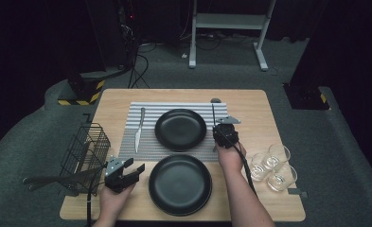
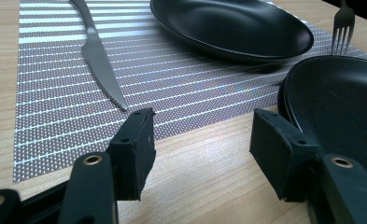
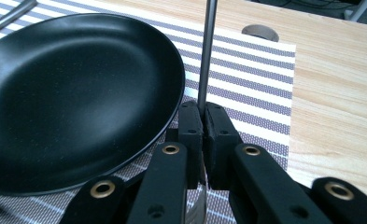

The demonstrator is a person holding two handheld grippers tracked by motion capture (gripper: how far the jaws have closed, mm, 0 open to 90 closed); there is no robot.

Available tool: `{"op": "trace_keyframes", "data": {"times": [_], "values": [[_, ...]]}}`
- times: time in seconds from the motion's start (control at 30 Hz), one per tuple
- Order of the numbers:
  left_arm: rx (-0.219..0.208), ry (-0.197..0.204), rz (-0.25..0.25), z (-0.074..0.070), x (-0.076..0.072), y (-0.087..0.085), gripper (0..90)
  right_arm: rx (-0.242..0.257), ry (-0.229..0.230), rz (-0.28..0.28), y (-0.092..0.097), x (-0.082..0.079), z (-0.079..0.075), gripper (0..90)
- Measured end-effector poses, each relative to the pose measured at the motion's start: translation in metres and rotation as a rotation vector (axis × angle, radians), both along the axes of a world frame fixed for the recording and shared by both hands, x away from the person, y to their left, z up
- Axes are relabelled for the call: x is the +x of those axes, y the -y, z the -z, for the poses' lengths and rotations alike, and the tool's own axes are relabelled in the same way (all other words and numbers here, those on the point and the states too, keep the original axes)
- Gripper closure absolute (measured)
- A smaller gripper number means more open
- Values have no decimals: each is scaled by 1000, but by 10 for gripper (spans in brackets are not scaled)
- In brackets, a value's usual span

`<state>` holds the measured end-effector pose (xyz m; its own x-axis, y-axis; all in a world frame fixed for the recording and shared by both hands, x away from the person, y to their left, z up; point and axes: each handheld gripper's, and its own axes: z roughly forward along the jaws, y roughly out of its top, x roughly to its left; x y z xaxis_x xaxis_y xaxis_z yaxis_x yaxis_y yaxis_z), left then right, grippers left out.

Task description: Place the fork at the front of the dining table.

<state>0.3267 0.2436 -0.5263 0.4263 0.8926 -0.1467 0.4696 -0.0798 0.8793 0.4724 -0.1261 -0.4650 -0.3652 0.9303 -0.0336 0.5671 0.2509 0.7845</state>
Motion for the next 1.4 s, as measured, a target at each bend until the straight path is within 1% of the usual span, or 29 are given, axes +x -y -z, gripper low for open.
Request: {"op": "trace_keyframes", "data": {"times": [0.2, 0.33, 0.4, 0.6, 1.03, 1.2, 1.4], "values": [[1, 0, 1, 0, 0, 0, 402, 1, -29, 6, -5, 11, 3, 868], [-1, -1, 3, 0, 0, 0, 402, 12, -47, 31, -4, 18, 7, 866], [-2, -1, 3, 0, 0, 0, 402, 8, -59, 38, -3, 22, 9, 865], [6, -2, 8, 0, 1, 1, 404, -9, -70, 41, -7, 29, 12, 867], [12, -2, 10, 0, 1, 1, 405, 3, -88, 53, -6, 40, 24, 866], [13, -3, 10, 0, 1, 1, 405, 6, -99, 65, -3, 40, 21, 868], [12, -2, 10, 0, 1, 1, 405, 16, -94, 68, -2, 34, 11, 868]]}}
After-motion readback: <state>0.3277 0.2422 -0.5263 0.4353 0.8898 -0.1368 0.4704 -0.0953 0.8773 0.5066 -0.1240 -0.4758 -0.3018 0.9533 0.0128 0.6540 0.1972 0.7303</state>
